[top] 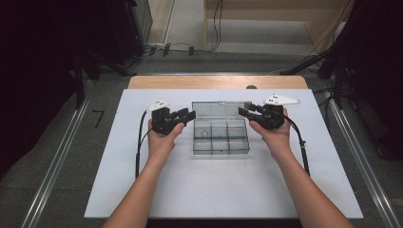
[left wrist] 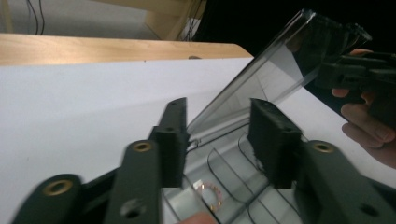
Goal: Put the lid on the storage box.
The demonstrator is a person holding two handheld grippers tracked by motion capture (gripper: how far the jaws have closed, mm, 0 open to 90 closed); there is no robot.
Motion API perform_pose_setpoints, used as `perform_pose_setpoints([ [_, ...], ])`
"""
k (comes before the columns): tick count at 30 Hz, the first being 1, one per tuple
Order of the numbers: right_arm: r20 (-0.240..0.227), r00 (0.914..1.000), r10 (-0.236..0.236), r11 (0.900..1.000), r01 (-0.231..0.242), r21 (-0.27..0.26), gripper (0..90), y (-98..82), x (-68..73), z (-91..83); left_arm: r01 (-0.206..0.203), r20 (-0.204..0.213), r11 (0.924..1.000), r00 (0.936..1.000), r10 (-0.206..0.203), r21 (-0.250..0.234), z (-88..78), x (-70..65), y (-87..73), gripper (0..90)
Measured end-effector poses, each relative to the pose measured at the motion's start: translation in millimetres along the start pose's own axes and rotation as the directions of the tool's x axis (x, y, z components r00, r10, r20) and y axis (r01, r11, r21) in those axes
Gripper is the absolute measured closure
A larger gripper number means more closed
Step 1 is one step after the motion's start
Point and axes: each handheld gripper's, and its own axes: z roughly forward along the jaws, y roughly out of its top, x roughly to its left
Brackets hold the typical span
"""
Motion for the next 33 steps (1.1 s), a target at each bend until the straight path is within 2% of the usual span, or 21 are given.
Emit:
perform_pose_setpoints([
  [4, -0.001, 1.0, -0.001, 1.0, 0.001, -0.002, 55.8, -3.8, 1.5, -1.2, -0.012, 0.03, 0.9995, 0.9995, 0.011, 0.03, -0.7, -3.5, -4.6, 81.1],
  [7, -0.001, 1.0, -0.002, 1.0, 0.002, -0.001, 54.1, -6.1, 2.9, -1.9, -0.022, 0.034, 0.9989, 0.9992, 0.02, 0.043, 3.7, -7.7, -5.8, 89.0],
  [11, -0.002, 0.9999, -0.011, 1.0, 0.011, 0.009, 52.7, -8.5, 4.3, -2.4, -0.013, 0.055, 0.9987, 0.9985, 0.01, 0.05, 10.4, -8.5, -6.8, 89.7],
  [20, -0.007, 1.0, -0.003, 1.0, 0.003, 0.01, 48.5, -13.8, 2.3, -6.8, 0.011, 0.061, 0.9985, 0.9981, -0.015, 0.053, 15.3, -6.5, -7.0, 90.0],
  [25, -0.011, 0.9999, 0.007, 1.0, -0.007, 0.02, 35.1, -13.8, 2.3, -10.0, 0.013, 0.065, 0.9984, 0.9977, -0.017, 0.055, 16.0, -6.6, -7.5, 89.9],
  [29, -0.016, 0.9998, 0.01, 1.0, -0.01, 0.016, 31.1, -14.5, 1.8, -15.3, 0.012, 0.067, 0.9982, 0.9976, -0.016, 0.059, 15.6, -6.5, -7.7, 89.9],
  [33, -0.006, 0.9999, 0.013, 1.0, -0.013, 0.016, 30.9, -16.5, -0.8, -22.8, 0.018, 0.079, 0.9981, 0.9966, -0.022, 0.06, 14.4, -6.7, -7.5, 89.9],
])
